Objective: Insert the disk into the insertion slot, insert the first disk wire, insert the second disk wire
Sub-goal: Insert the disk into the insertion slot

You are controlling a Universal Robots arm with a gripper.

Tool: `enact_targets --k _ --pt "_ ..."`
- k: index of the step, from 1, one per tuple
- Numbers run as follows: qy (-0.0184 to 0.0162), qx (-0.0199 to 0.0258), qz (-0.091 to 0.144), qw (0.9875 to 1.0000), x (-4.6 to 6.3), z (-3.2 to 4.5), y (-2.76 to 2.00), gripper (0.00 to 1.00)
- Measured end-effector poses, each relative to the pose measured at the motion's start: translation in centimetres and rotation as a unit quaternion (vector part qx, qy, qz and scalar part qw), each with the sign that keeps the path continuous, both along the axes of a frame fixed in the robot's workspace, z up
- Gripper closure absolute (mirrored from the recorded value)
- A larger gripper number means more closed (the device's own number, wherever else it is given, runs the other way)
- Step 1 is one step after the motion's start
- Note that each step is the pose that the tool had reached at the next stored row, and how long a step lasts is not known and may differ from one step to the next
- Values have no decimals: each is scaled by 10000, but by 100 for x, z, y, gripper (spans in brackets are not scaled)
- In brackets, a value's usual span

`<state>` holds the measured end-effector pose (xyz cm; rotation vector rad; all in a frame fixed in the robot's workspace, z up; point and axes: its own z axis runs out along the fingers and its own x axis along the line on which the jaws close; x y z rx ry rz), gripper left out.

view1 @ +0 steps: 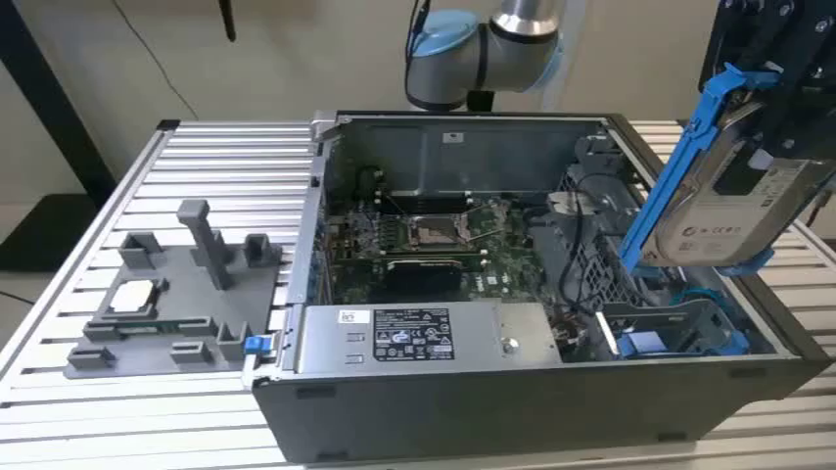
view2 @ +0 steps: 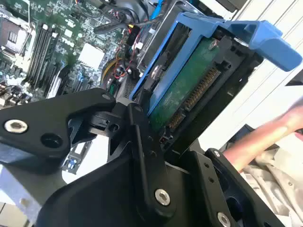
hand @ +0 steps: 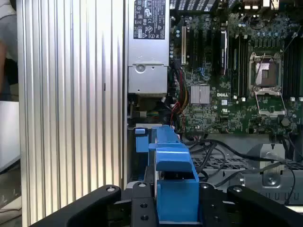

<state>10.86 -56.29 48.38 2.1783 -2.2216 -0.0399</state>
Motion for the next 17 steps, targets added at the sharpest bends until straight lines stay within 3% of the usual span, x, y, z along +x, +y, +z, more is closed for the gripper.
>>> enact_targets --k 10,17 --pt "0 0 -1 10000 0 0 0 100" --pt "0 0 -1 10000 30 -55 1 100"
